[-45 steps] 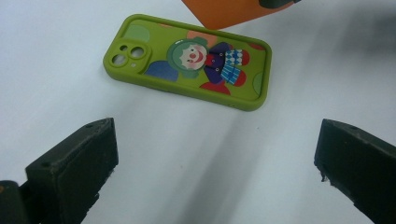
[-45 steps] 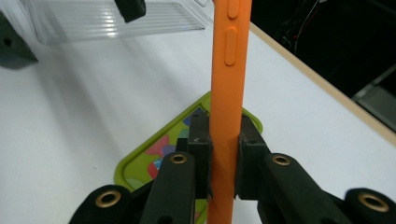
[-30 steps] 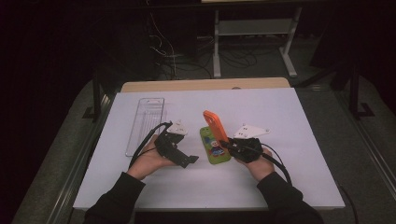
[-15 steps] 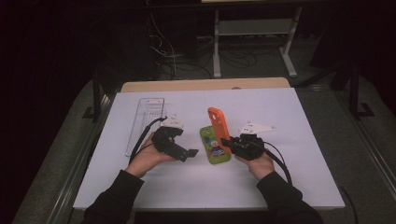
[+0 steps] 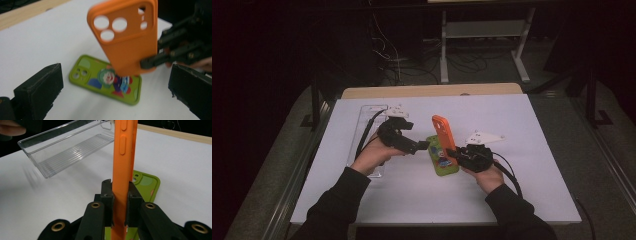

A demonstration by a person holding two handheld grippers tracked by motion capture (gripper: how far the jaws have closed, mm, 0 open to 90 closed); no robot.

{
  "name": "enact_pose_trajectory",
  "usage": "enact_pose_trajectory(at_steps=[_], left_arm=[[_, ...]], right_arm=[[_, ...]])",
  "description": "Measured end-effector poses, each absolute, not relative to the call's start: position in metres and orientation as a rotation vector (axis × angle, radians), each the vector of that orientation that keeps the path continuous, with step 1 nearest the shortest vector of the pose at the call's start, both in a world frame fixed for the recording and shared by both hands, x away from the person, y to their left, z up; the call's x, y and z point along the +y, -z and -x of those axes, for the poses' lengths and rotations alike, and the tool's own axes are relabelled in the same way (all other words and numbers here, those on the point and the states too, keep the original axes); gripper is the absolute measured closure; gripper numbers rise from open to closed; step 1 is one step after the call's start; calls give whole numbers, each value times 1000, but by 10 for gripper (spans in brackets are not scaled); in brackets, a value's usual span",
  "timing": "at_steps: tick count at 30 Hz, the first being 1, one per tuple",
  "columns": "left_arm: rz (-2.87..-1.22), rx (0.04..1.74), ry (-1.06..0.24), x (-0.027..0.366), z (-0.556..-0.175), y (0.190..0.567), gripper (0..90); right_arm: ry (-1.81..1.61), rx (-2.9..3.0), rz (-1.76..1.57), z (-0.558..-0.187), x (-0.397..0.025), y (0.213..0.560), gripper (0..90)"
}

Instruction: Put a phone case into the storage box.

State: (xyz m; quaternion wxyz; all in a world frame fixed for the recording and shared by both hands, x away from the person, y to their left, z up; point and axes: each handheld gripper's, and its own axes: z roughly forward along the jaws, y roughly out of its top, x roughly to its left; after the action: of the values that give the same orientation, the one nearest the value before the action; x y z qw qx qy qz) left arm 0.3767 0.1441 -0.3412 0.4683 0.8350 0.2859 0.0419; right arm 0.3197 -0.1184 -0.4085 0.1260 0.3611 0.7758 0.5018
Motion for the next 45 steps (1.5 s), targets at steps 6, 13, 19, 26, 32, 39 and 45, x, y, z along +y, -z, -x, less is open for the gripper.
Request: enact_pose_trajectory(at_steps=[6,13,19,26,32,39,45], left_arm=[[-2024,688,-86,134,-386,337,0],[-1971,694,-73,116,-389,341,0],[-1942,704,-76,105,-390,345,0],[-1927,703,-85,98,-390,348,0],[-1913,705,-76,96,-391,349,0],[-1885,707,-82,96,-391,349,92],[-1893,692,-78,97,-391,348,123]], right_arm=[[-1457,2258,-1032,-317,-115,406,785],[-1466,2250,-1004,-315,-112,405,785],[-1488,2238,-989,-313,-113,402,785],[-1496,2241,-986,-312,-112,401,785],[-1496,2242,-988,-313,-112,401,786],[-1490,2244,-992,-313,-111,402,786],[-1485,2247,-987,-313,-111,403,785]])
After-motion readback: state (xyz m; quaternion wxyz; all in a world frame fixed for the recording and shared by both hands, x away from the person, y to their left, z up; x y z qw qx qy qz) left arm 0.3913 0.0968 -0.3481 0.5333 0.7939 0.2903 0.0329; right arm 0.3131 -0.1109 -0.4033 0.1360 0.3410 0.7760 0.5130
